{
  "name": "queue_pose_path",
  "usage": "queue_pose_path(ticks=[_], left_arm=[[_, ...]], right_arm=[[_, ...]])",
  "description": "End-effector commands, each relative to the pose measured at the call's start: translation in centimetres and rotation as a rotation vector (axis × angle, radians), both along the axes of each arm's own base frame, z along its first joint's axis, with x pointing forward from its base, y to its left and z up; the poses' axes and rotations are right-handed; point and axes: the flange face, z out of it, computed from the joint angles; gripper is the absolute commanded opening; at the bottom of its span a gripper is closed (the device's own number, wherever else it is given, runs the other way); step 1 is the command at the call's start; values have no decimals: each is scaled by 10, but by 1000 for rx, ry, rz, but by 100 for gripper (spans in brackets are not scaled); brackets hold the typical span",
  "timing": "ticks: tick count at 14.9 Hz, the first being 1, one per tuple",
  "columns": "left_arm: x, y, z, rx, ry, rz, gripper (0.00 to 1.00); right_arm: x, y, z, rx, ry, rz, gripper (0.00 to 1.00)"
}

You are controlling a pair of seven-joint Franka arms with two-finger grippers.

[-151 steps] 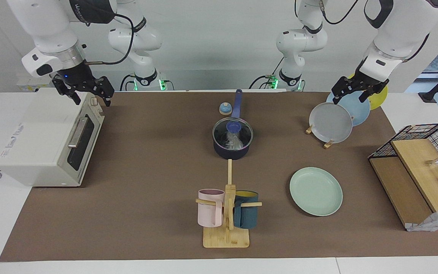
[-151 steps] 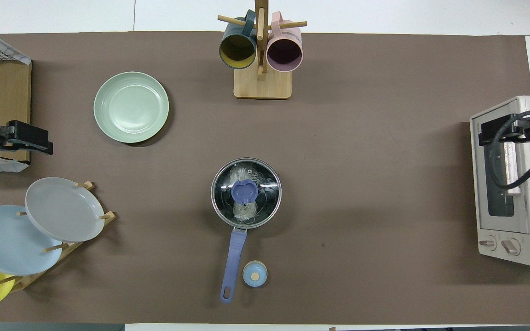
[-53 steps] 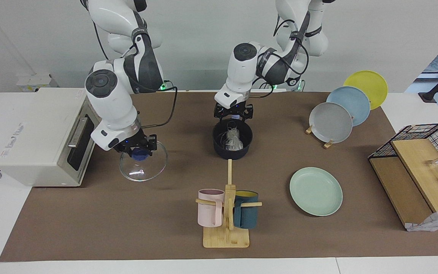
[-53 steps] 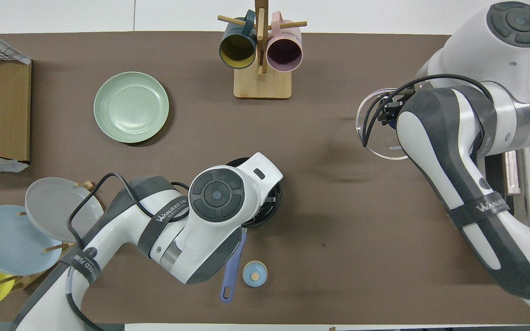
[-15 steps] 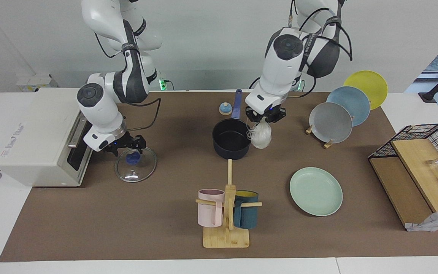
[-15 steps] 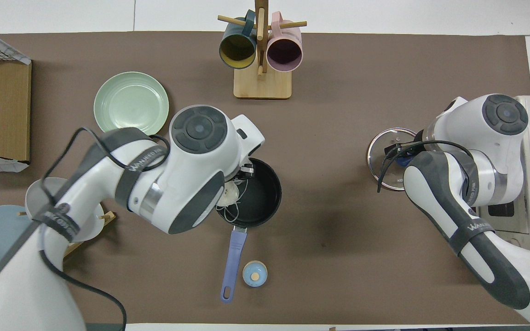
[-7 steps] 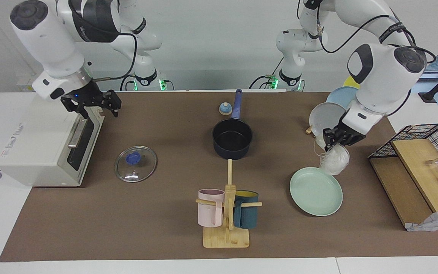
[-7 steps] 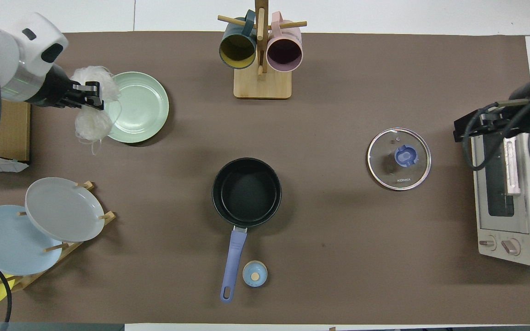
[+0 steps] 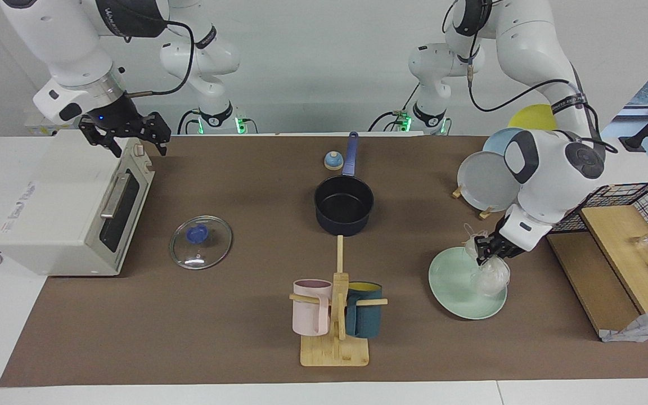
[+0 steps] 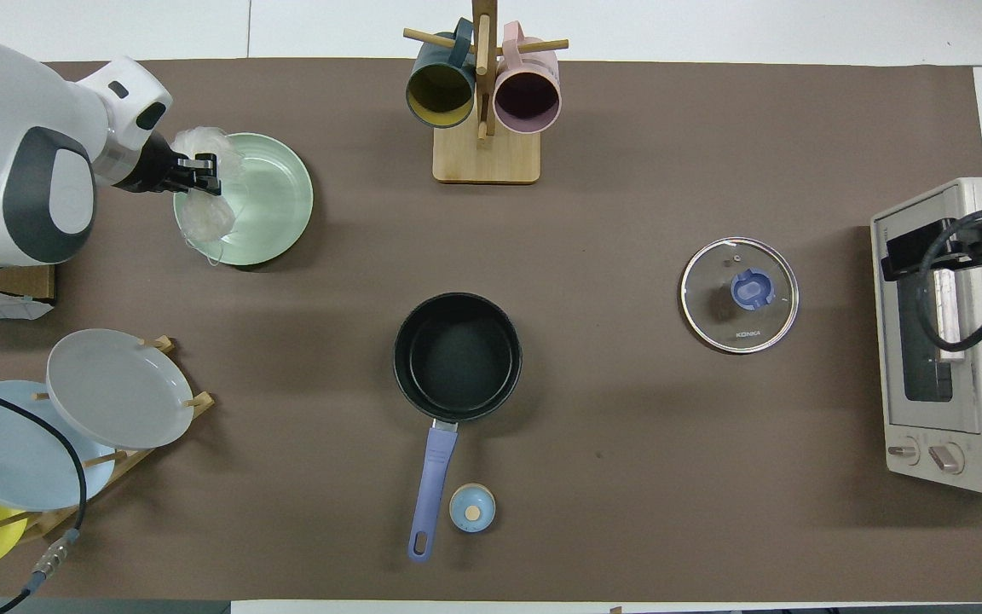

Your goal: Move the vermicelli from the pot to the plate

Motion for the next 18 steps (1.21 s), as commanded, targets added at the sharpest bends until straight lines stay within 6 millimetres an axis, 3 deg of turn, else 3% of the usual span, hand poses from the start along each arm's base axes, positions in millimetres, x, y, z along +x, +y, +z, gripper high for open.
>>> queue_pose_path(ticks=[1,5,6,7,12,15,18], left_arm=[[3,-2,-20,-3,-31,-26,0],[1,0,-32,76,-41,-79,0],[1,-1,-32,77,-41,-82,21],[1,0,-30,81,-43,-82,99],[0,0,-4,85,-54,-76,100],[-12,7,58,96,-58,-67,100],[-39,18,120,116,-24,-55,100]], right_arm=[[-15,-10,-1,-10,7,-14,100],[-8,2,-3,-98,2,27,100],[-9,3,-3,-86,7,23,100],[-9,3,-4,-84,10,22,100],[-10,2,-4,-80,13,21,100],[-10,4,-3,-55,12,19,100],[-15,-4,1,-53,7,-1,100]])
